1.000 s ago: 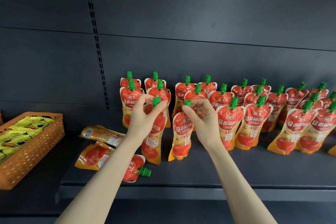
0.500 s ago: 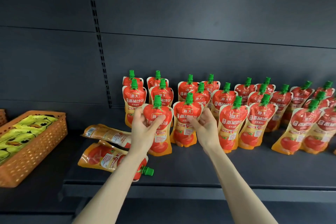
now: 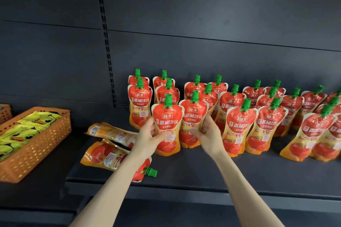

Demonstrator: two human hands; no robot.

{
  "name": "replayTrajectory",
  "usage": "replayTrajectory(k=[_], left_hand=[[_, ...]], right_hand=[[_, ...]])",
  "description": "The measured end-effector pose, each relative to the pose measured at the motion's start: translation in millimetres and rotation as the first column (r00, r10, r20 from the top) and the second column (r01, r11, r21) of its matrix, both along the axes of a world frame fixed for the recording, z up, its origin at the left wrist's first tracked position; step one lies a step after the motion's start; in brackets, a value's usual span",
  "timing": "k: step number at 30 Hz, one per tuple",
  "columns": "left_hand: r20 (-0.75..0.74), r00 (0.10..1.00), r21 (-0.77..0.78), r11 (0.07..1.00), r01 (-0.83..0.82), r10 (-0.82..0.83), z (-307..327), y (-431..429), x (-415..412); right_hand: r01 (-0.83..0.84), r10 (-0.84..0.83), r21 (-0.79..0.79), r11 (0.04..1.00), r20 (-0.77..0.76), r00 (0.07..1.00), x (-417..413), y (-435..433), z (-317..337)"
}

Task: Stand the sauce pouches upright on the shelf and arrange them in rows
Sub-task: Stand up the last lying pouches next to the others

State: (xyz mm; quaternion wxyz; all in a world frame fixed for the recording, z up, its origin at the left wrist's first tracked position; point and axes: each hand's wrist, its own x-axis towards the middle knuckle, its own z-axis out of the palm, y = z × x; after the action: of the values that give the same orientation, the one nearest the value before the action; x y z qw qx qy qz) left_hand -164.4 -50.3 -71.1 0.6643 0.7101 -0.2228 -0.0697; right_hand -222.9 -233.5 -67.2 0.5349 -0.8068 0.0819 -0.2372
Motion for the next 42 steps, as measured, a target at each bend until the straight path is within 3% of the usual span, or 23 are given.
replayTrajectory(k=[12,19,24,27,30,32,35,39,42], left_hand=[[0.09,0.994,0.164,0.983,-0.081,0.067,0,4,-3],[0.284,0.929,0.211,0.929,-0.303,0.238,-1,37,-25],[0.431,0.877,0.287,0.889,-0.357,0.213,-1,74,-40],[0.467,0.866,0.454,0.793,-0.407,0.177,-9,93,-39],[0.445,0.891,0.69,0.6,-0.404,0.088,-16,114,-28],[0.404,0.914,0.774,0.52,-0.361,0.034,-18,127,-20],[0.376,0.926,0.826,0.469,-0.314,-0.041,-19,141,-12],[0.445,0.879,0.856,0.371,-0.36,-0.174,-16,153,-4],[0.495,0.838,0.835,0.394,-0.385,-0.231,-13,157,5]], right_hand=[[0.093,-0.093,-0.01,0.996,-0.017,0.996,-7,8,-2],[0.177,-0.175,-0.047,0.983,0.044,0.984,-31,14,-6],[0.119,-0.116,-0.049,0.992,0.071,0.991,-54,34,-8],[0.026,-0.024,-0.048,0.999,0.029,0.999,-57,56,-15],[-0.077,0.076,-0.05,0.996,-0.015,0.997,-53,82,-21],[-0.141,0.138,-0.05,0.989,-0.068,0.988,-49,100,-25],[-0.175,0.154,-0.123,0.977,-0.162,0.975,-38,124,-33],[-0.109,0.024,-0.33,0.938,-0.251,0.968,-25,144,-40],[-0.045,-0.049,-0.34,0.939,-0.263,0.964,-21,148,-45]])
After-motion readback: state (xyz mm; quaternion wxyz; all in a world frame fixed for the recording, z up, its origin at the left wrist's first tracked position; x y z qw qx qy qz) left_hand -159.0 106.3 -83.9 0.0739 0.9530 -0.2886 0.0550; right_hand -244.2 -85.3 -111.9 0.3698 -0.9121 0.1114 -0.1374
